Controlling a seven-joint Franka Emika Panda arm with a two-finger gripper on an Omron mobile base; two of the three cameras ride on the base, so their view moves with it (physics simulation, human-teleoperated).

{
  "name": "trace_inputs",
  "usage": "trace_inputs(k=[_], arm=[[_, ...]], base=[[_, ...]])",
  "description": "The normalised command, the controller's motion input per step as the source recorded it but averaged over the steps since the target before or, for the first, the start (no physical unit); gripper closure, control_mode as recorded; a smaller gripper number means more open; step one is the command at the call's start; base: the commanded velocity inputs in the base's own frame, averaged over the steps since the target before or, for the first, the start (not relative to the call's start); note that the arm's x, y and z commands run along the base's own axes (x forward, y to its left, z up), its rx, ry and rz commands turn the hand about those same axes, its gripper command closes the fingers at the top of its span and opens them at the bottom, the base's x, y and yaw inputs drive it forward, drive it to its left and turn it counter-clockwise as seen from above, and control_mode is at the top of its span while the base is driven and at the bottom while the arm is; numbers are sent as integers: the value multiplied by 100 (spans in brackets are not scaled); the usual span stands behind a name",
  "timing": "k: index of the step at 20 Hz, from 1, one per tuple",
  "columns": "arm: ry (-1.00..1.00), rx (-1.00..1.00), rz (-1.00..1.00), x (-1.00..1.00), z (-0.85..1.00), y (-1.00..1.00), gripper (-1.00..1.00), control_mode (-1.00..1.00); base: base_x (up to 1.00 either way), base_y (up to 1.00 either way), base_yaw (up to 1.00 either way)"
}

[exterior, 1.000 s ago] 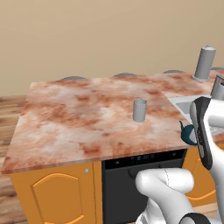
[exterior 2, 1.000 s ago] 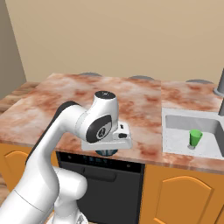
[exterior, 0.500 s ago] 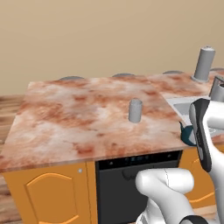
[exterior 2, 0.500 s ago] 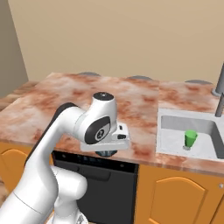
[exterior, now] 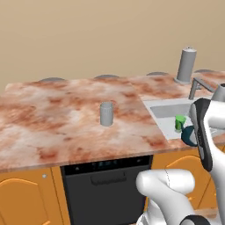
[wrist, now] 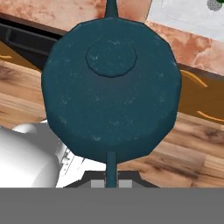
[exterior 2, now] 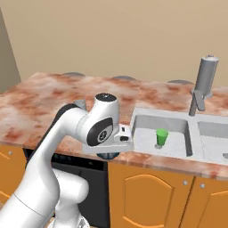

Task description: Pick the glass cup and teapot and place them in the sink. Then turn on the water.

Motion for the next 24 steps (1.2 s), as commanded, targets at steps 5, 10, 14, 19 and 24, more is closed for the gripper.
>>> trace_inputs(k=[5, 10, 14, 19, 24], arm=[[0, 0, 0, 0, 0, 0, 100, 100], [0, 0, 0, 0, 0, 0, 100, 100], [0, 0, 0, 0, 0, 0, 100, 100], [0, 0, 0, 0, 0, 0, 100, 100], [0, 0, 0, 0, 0, 0, 100, 100]], base=[[21, -59, 0], [22, -67, 0], [22, -69, 0], [36, -67, 1], [52, -59, 0]])
